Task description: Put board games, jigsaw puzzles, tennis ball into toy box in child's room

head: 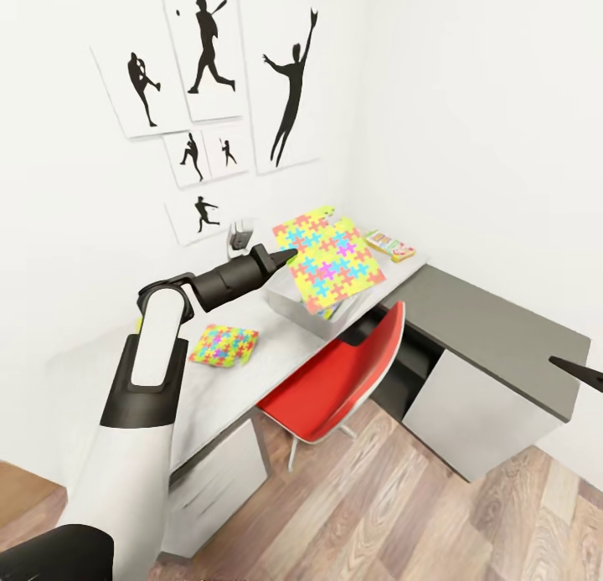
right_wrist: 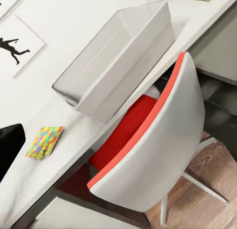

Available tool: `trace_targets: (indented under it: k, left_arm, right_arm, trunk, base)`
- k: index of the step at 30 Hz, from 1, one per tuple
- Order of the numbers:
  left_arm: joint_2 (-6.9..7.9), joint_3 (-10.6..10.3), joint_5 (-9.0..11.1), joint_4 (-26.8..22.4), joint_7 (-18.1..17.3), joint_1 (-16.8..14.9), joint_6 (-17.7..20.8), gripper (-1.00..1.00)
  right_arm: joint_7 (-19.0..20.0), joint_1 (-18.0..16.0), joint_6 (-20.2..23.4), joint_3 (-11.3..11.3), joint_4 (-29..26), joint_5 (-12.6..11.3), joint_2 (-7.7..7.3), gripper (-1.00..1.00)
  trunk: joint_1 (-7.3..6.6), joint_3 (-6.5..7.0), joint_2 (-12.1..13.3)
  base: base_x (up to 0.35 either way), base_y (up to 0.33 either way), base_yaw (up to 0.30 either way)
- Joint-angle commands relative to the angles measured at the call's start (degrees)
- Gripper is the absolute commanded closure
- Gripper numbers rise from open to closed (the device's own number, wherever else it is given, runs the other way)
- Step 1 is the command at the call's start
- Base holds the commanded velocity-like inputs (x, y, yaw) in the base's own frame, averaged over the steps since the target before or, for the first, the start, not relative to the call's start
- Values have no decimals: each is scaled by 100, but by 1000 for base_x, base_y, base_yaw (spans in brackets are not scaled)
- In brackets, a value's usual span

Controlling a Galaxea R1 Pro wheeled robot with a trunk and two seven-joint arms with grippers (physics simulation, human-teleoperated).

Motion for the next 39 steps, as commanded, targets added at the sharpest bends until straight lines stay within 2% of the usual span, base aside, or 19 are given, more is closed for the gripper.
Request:
trace_targets:
  k: [1,13,18,24,29,39]
  left_arm:
    - [-6,19,-52,0,-48,-7,23,100]
    - [-6,106,-47,-1,-48,-6,21,100]
    - [-6,171,-47,-1,-49,-6,19,100]
    - [-6,341,-47,-2,-52,-6,19,100]
    - [-6,600,-47,1,-53,-6,19,100]
    - [16,746,-47,2,-55,-6,21,100]
  right_arm:
    - [22,-2,22,-6,2,3,-2,-100]
    - [18,0,29,-5,4,3,-2,-100]
    - [22,-2,28,-5,4,3,-2,-100]
    - [22,-1,25,-5,4,3,-2,-100]
    - [22,-3,27,-5,5,3,-2,-100]
    - [22,-2,30,-3,5,3,-2,-100]
  trunk:
    - [4,-10,-11]
    - [4,42,-11]
    - [4,44,-11]
    - [4,44,-11]
    - [4,45,-11]
    - [4,45,-11]
  base:
    - [60,-284,277]
    - [20,-82,219]
    - [203,-200,23]
    - [229,-222,8]
    - [240,-229,11]
    - [125,-115,17]
